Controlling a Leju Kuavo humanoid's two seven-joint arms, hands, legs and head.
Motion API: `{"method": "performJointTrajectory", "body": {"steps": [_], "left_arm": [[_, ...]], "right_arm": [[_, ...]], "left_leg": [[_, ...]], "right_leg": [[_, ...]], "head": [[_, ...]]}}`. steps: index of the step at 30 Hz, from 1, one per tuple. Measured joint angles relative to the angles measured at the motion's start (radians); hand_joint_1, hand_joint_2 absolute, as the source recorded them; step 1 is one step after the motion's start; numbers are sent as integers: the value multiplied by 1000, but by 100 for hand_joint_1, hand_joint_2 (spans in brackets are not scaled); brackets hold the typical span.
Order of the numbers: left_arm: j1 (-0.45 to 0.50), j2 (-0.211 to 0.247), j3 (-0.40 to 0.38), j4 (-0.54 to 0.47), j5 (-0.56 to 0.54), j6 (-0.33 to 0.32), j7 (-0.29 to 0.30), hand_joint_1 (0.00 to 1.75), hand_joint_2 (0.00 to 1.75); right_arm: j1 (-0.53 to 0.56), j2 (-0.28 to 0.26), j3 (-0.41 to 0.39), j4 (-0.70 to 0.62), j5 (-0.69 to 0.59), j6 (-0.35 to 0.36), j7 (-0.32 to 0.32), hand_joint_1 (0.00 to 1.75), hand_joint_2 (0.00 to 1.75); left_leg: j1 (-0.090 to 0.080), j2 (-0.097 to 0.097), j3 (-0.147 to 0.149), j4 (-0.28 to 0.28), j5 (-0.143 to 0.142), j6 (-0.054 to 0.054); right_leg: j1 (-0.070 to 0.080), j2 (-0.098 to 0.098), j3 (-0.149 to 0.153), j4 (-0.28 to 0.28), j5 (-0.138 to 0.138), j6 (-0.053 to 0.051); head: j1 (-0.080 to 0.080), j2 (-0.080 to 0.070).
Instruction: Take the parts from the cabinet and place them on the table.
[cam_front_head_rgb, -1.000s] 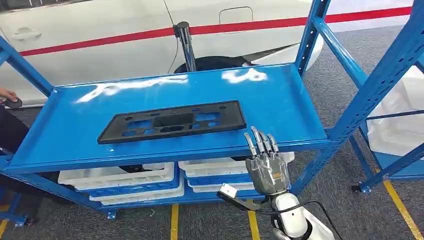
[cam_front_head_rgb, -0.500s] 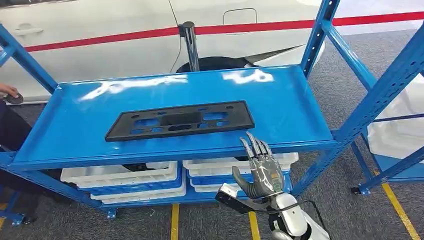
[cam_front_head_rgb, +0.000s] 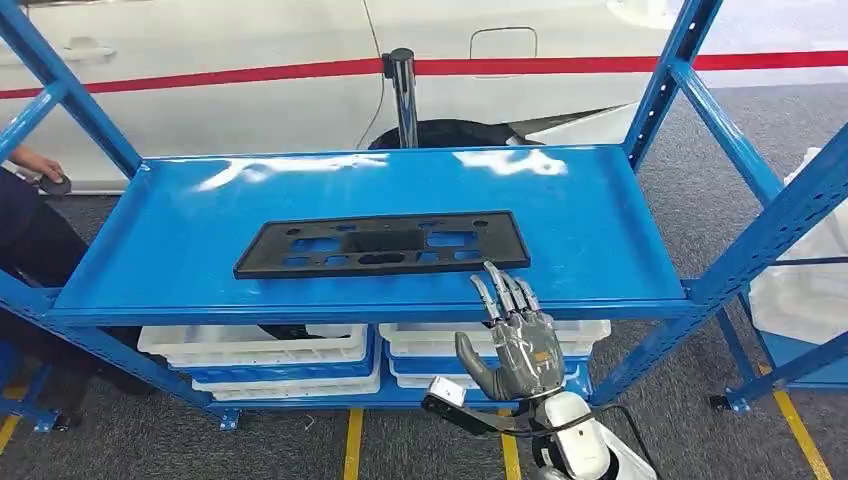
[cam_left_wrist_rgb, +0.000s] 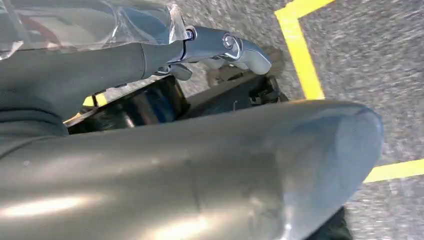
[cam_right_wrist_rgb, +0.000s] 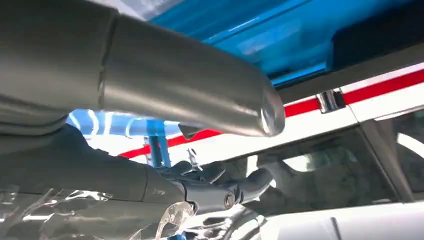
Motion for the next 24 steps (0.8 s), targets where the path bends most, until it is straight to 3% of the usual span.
{"method": "performJointTrajectory", "body": {"steps": [4,6,8,9,10,11,12,13,14,15,16,19,20,21,22,23,24], "left_arm": [[0,0,0,0,0,0,0,0,0],[-1,-1,0,0,0,0,0,0,0],[-2,-2,0,0,-1,-1,2,0,0],[-1,-2,0,0,-1,-1,2,0,0],[-2,-2,0,0,-1,1,1,0,0],[-9,-2,0,0,-2,1,0,0,0],[-9,-2,0,0,-2,1,0,0,0],[-8,-3,0,0,-2,0,0,0,0],[-6,-3,0,0,-1,-1,1,0,0],[-5,-2,0,0,-1,-1,1,0,0],[-7,4,0,1,-1,0,1,0,0],[-4,1,0,1,-2,1,-1,0,0],[-2,0,0,1,-2,1,-2,0,0],[3,-2,0,1,-4,1,-2,0,0],[1,-2,0,2,-5,1,-3,0,0],[-3,-1,0,2,-5,0,-3,0,0],[-6,-3,0,2,-4,-5,-8,0,0]], "right_arm": [[0,0,0,0,0,0,0,0,0],[-1,1,1,-1,1,-1,0,0,0],[3,4,3,-4,11,-7,0,0,0],[4,5,3,-4,14,-8,-2,0,0],[4,5,4,-5,19,-11,-2,0,0],[5,5,4,-10,34,-13,-6,0,0],[5,6,4,-10,34,-15,-6,0,0],[4,6,4,-10,36,-17,-6,0,0],[2,6,4,-12,40,-20,-8,0,0],[2,6,4,-15,43,-21,-8,0,0],[3,6,3,-16,45,-25,-9,0,0],[4,7,3,-18,44,-38,-12,0,0],[2,14,3,-22,44,-46,-13,0,0],[7,13,0,-24,46,-55,-13,0,0],[7,12,0,-24,55,-62,-17,0,0],[7,12,0,-27,61,-66,-18,0,0],[12,10,0,-27,65,-66,-18,0,0]], "left_leg": [[0,0,0,0,0,0],[3,-3,-1,6,-2,0],[2,-4,-10,13,3,-7],[2,-6,-12,8,5,-11],[-6,66,-59,89,-31,1],[-38,89,-227,402,-131,30],[-46,89,-216,375,-108,45],[-57,89,-186,311,-71,62],[-73,97,-139,211,-22,89],[-94,127,-96,120,17,122],[-106,160,-81,88,7,144],[-114,141,-80,65,13,147],[-114,132,-69,42,22,154],[-98,127,-37,6,45,142],[-93,121,-30,-9,51,136],[-88,117,-30,-9,53,135],[-82,107,-30,-10,45,133]], "right_leg": [[0,0,0,0,0,0],[-3,-4,-2,-4,1,-8],[-4,-37,-13,18,-5,-49],[-6,-46,-17,23,-6,-52],[12,-75,-21,30,-11,-73],[41,-127,-17,28,-18,-85],[49,-136,-13,28,-21,-88],[57,-146,-7,28,-24,-92],[68,-157,-1,25,-26,-96],[72,-166,6,19,-28,-99],[77,-172,11,16,-29,-99],[66,-201,14,4,-28,-98],[70,-209,26,-9,-26,-95],[68,-170,29,-1,-32,-94],[65,-119,16,28,-47,-84],[62,-95,-15,86,-77,-75],[57,-86,-57,164,-110,-64]], "head": [[0,0],[2,0],[-8,0],[-7,0],[-11,0],[-11,0],[-11,0],[-11,0],[-12,0],[-11,0],[-9,0],[-10,0],[-9,0],[-10,0],[-10,0],[-10,0],[-9,0]]}}
